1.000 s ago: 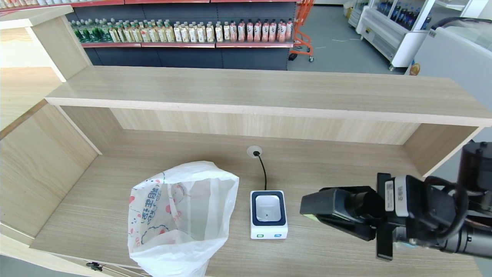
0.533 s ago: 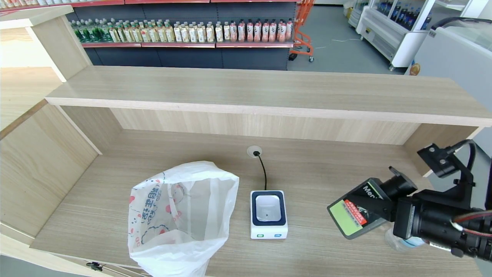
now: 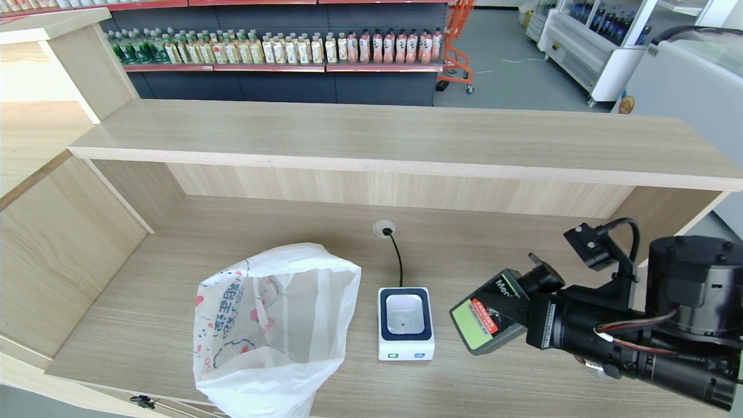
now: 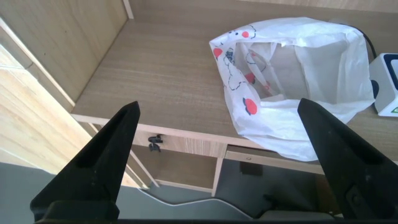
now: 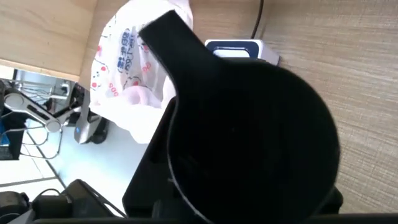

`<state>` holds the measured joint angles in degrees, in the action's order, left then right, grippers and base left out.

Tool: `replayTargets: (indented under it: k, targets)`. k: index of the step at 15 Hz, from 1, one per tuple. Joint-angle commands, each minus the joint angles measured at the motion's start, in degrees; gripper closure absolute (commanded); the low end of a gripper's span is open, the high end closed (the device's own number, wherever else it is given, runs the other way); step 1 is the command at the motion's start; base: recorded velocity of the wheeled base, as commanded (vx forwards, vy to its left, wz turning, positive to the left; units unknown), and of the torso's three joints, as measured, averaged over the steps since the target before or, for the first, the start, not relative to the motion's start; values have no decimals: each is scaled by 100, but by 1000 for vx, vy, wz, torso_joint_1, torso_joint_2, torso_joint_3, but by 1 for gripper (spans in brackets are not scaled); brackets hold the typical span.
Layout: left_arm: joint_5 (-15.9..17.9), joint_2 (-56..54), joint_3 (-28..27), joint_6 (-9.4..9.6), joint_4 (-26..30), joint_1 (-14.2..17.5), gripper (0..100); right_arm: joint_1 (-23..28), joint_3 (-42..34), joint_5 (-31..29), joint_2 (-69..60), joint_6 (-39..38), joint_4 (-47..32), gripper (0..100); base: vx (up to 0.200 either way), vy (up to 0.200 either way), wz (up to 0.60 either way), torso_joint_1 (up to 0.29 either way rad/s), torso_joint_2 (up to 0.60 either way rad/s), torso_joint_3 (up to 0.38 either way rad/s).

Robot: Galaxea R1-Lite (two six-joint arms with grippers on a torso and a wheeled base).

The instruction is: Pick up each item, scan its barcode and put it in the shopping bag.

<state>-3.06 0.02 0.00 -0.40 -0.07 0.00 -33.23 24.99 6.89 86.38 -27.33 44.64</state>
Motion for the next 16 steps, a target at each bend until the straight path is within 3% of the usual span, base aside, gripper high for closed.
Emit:
replayTargets:
  k: [1, 13, 16]
  targets:
    - [-2, -2, 0, 5, -1, 0, 0, -34, 23, 6, 371, 17, 36, 100, 0, 0, 0, 0, 0, 0]
    - [-2, -2, 0, -4, -1, 0, 0, -272, 832, -21, 1733, 26, 440, 100, 0, 0, 0, 0, 0, 0]
    - [-2, -2, 0, -4, -1, 0, 0, -333, 1034, -30, 2172, 35, 880, 100, 0, 0, 0, 0, 0, 0]
